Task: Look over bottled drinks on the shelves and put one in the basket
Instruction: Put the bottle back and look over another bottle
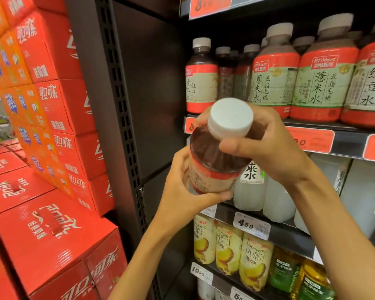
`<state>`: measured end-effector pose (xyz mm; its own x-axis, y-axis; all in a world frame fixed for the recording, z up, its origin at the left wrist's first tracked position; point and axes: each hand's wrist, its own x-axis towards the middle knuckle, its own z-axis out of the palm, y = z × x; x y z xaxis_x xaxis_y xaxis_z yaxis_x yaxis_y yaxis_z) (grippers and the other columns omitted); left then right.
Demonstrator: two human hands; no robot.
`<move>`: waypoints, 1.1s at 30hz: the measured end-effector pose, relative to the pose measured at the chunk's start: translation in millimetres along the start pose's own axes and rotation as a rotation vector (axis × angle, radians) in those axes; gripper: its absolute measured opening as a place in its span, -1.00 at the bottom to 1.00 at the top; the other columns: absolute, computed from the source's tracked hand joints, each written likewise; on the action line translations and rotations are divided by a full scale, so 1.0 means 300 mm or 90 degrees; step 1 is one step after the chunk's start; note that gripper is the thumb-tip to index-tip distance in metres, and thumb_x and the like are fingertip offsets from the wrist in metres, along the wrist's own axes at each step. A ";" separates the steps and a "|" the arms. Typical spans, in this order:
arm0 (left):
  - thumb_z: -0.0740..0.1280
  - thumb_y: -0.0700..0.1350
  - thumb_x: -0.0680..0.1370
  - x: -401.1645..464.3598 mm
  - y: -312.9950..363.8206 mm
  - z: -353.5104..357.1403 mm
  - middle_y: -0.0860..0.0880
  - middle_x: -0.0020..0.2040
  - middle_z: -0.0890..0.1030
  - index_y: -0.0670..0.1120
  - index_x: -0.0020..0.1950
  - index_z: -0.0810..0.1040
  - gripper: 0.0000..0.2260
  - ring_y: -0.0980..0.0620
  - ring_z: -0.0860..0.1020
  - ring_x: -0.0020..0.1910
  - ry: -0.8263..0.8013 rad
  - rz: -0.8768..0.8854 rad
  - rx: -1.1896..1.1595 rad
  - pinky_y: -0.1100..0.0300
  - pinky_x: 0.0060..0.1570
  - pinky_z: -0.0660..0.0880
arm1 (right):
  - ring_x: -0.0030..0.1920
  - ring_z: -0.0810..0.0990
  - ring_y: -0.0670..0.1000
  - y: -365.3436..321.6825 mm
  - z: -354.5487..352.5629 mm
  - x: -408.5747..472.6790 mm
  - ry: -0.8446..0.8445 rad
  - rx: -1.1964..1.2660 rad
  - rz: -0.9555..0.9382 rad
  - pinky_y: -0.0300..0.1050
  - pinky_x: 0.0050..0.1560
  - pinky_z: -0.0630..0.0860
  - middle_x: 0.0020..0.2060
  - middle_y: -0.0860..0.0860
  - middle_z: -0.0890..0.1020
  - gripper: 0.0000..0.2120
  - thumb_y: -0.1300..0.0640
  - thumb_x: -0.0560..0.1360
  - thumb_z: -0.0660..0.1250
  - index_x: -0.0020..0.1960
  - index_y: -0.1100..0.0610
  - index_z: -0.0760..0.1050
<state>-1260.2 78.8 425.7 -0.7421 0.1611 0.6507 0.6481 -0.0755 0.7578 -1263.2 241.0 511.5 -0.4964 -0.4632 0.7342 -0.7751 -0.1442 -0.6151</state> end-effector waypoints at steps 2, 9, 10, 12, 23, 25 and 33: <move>0.54 -0.14 0.28 -0.009 0.000 -0.003 0.00 0.20 0.60 -0.04 0.33 0.40 -0.35 0.03 0.58 0.20 -0.022 -0.015 -0.027 0.26 0.09 0.52 | 0.09 0.63 0.04 0.002 -0.007 0.016 0.025 0.032 0.025 -0.10 0.09 0.51 0.01 -0.01 0.68 -0.69 0.02 0.38 0.42 0.09 0.09 0.58; 0.45 0.31 0.31 -0.029 -0.024 0.032 -0.05 0.19 0.64 -0.04 0.25 0.51 -0.36 -0.06 0.59 0.20 -0.042 -0.114 -0.102 0.07 0.18 0.52 | -0.05 0.67 0.01 0.044 0.023 0.044 0.147 0.093 0.093 -0.14 -0.05 0.56 -0.04 0.05 0.70 -0.70 0.05 0.56 0.24 0.13 0.24 0.55; 0.43 0.25 0.36 -0.027 -0.024 0.031 -0.05 0.21 0.63 -0.05 0.28 0.49 -0.40 -0.06 0.58 0.22 -0.033 -0.105 -0.102 0.05 0.21 0.51 | -0.08 0.67 -0.01 0.043 0.029 0.045 0.175 0.099 0.098 -0.17 -0.08 0.56 -0.06 0.06 0.70 -0.69 0.07 0.55 0.25 0.14 0.28 0.54; 0.34 0.13 0.42 -0.021 -0.014 0.031 -0.06 0.24 0.60 -0.09 0.36 0.41 -0.43 -0.04 0.57 0.23 0.007 -0.082 -0.101 0.04 0.22 0.51 | -0.11 0.66 -0.02 0.038 0.039 0.048 0.227 0.089 0.099 -0.18 -0.09 0.56 -0.08 0.10 0.69 -0.72 0.09 0.54 0.29 0.12 0.27 0.56; 0.18 0.35 0.38 -0.025 0.008 0.058 -0.06 0.18 0.65 0.06 0.20 0.60 -0.45 -0.04 0.61 0.18 0.000 -0.240 -0.295 0.01 0.16 0.56 | -0.03 0.68 -0.06 0.042 0.023 0.044 0.188 0.152 0.232 -0.22 -0.04 0.57 -0.07 0.02 0.72 -0.73 0.00 0.58 0.24 0.10 0.14 0.60; 0.16 0.34 0.40 -0.032 0.006 0.069 -0.12 0.23 0.61 -0.01 0.31 0.51 -0.38 -0.10 0.58 0.23 -0.013 -0.253 -0.306 -0.16 0.28 0.45 | -0.02 0.69 0.01 0.052 0.029 0.043 0.146 0.199 0.261 -0.13 0.01 0.59 -0.09 0.04 0.72 -0.68 -0.07 0.54 0.24 0.07 0.13 0.60; 0.14 0.38 0.49 -0.017 0.033 0.071 0.00 0.14 0.67 -0.03 0.25 0.55 -0.41 0.06 0.62 0.14 0.032 -0.173 -0.094 0.21 0.08 0.57 | -0.24 0.67 -0.05 0.039 0.038 0.043 0.284 0.082 0.207 -0.22 -0.25 0.57 -0.16 0.12 0.70 -0.63 -0.02 0.56 0.30 0.05 0.32 0.58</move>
<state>-1246.2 98.2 428.8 -0.8945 0.1456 0.4227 0.3965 -0.1787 0.9005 -1274.4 223.3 510.6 -0.8400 -0.0918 0.5348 -0.5152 -0.1745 -0.8391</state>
